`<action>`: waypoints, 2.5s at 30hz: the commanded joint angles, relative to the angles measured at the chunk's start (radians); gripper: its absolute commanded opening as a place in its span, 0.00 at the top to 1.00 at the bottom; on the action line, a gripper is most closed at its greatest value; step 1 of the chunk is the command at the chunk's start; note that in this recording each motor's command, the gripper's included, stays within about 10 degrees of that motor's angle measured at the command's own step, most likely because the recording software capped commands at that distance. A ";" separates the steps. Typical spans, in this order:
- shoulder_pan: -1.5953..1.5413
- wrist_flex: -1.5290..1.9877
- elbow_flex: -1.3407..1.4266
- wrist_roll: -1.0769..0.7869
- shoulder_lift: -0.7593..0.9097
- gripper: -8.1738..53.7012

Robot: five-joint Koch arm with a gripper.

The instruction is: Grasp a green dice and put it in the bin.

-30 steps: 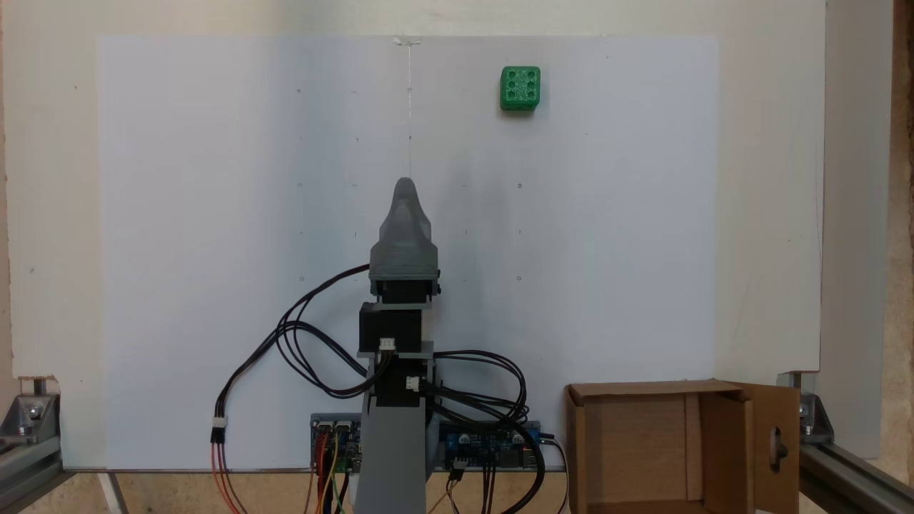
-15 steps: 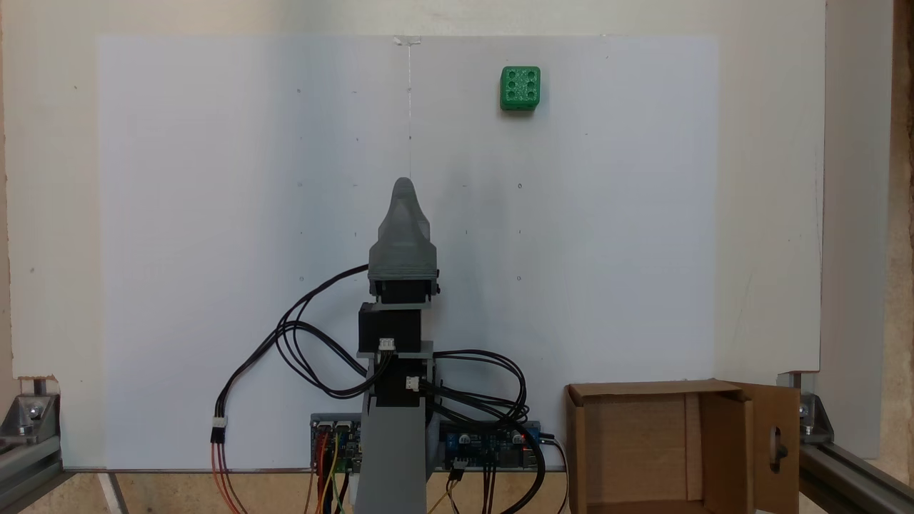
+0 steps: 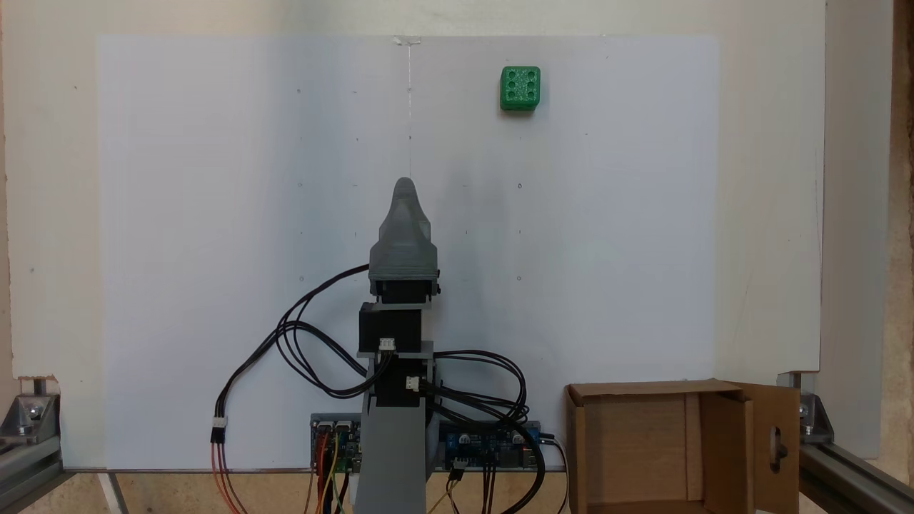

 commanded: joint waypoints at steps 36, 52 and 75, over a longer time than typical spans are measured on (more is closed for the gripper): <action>0.210 1.343 -0.495 -0.051 0.104 0.17; 0.236 2.174 -1.071 -0.021 -0.192 0.17; 0.430 2.970 -2.353 -0.023 -0.933 0.16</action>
